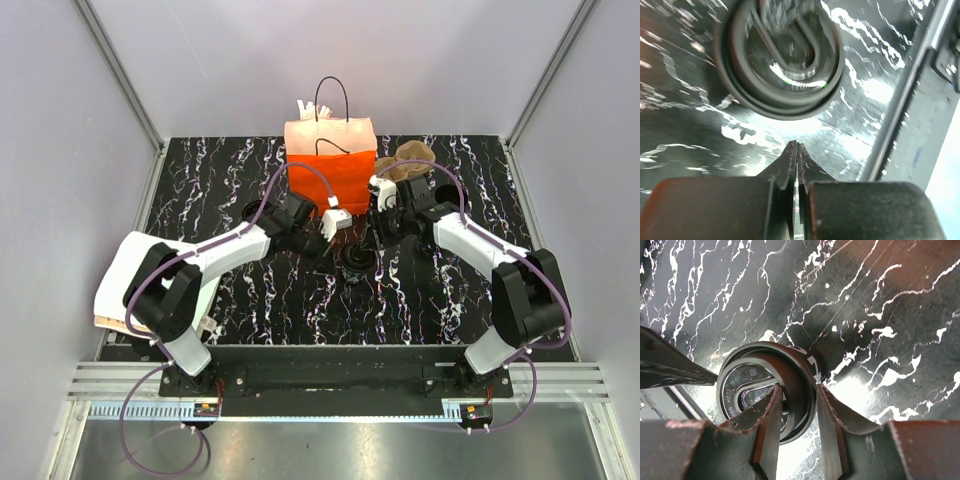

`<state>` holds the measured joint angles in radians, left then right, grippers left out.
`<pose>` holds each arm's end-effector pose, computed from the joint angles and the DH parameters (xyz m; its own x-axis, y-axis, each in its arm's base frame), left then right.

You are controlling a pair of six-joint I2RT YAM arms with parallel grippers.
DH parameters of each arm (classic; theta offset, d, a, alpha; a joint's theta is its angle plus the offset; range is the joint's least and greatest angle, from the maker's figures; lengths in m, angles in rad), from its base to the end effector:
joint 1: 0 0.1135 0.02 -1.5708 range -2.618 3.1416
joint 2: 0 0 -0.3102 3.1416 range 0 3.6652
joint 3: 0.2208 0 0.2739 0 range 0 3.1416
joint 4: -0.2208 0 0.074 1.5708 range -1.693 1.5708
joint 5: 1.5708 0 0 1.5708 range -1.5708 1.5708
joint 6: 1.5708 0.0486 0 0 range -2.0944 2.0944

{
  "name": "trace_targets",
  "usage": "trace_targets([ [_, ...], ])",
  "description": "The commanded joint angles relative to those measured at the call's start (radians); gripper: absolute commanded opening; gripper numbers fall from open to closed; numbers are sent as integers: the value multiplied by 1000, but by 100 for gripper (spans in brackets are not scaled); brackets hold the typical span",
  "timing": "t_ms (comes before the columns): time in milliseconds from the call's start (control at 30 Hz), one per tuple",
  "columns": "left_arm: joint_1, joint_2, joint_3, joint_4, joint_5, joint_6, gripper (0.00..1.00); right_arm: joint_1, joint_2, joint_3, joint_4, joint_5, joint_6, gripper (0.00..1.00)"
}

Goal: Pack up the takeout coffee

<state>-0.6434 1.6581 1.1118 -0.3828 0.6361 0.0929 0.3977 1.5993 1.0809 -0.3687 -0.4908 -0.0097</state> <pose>0.2821 -0.2476 0.2443 -0.5670 0.5184 -0.6401 0.8232 0.3838 -0.4183 0.3272 0.1623 0.2527 -0.7087 -0.3070 -0.6352 -0.6230 0.6949 0.3593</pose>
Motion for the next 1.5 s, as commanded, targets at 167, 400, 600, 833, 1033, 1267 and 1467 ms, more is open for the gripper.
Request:
trace_targets([
  [167,4,-30,-6,9,161,-13,0,1,-82,2,-58,3,47,41],
  [400,4,-31,-12,9,146,-15,0,1,-119,42,-67,-38,65,50],
  [600,4,-12,-13,30,36,-45,0,1,-127,36,-78,-34,51,52],
  [833,8,8,14,85,-124,-85,0,3,-124,11,-73,-29,40,52],
  [1033,13,45,72,105,-184,-119,0,1,-125,-7,-69,-32,36,52],
  [1267,14,94,140,111,-184,-157,0,3,-125,-16,-70,-29,30,50],
  [1467,11,132,195,104,-207,-171,3,0,-133,-13,-78,-14,17,50],
])
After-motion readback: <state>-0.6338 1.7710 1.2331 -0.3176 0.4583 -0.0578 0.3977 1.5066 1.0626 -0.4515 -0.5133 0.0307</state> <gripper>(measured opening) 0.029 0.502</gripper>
